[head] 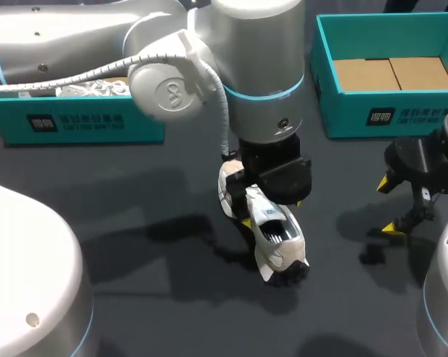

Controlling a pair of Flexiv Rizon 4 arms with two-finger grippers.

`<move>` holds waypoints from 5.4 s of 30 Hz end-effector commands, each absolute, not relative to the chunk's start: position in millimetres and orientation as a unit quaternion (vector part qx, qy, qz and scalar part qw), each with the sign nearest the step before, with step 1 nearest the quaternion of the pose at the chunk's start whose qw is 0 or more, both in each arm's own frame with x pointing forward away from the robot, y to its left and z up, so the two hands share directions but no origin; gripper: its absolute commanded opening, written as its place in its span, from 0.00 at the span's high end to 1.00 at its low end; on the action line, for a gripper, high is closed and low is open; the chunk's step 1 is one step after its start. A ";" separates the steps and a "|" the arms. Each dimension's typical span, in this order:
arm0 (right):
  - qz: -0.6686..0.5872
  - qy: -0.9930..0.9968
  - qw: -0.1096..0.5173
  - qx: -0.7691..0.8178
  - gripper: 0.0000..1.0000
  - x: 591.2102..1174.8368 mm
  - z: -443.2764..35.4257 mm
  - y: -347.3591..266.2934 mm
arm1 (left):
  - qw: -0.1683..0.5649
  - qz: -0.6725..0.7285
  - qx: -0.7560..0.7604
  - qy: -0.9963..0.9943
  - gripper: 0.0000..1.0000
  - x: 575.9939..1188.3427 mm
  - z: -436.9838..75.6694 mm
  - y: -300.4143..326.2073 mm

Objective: Take the shoe out of the shoebox, open the shoe tongue, remove and reinsert the insole, then place the shoe into the shoebox

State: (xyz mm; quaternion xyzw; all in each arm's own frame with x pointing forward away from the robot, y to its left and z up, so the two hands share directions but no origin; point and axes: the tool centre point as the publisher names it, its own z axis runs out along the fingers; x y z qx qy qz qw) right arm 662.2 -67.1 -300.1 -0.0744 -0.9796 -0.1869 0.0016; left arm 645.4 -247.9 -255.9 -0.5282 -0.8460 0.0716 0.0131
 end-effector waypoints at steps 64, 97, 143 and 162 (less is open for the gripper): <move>-0.185 -0.980 0.000 -0.075 0.00 660.8 -300.5 -66.4 | 0.012 0.103 0.242 -0.965 0.00 605.2 -337.2 -285.3; -0.185 -0.980 0.000 -0.075 0.00 660.8 -300.5 -66.4 | -0.009 0.062 0.238 -0.969 0.24 587.9 -391.5 -295.0; -0.185 -0.980 0.000 -0.075 0.00 660.8 -300.5 -66.4 | -0.034 0.063 0.118 -0.990 1.00 681.0 -204.0 -200.4; -0.185 -0.980 0.000 -0.075 0.00 660.8 -300.5 -66.4 | -0.016 0.078 0.093 -0.993 1.00 721.4 -175.6 -167.6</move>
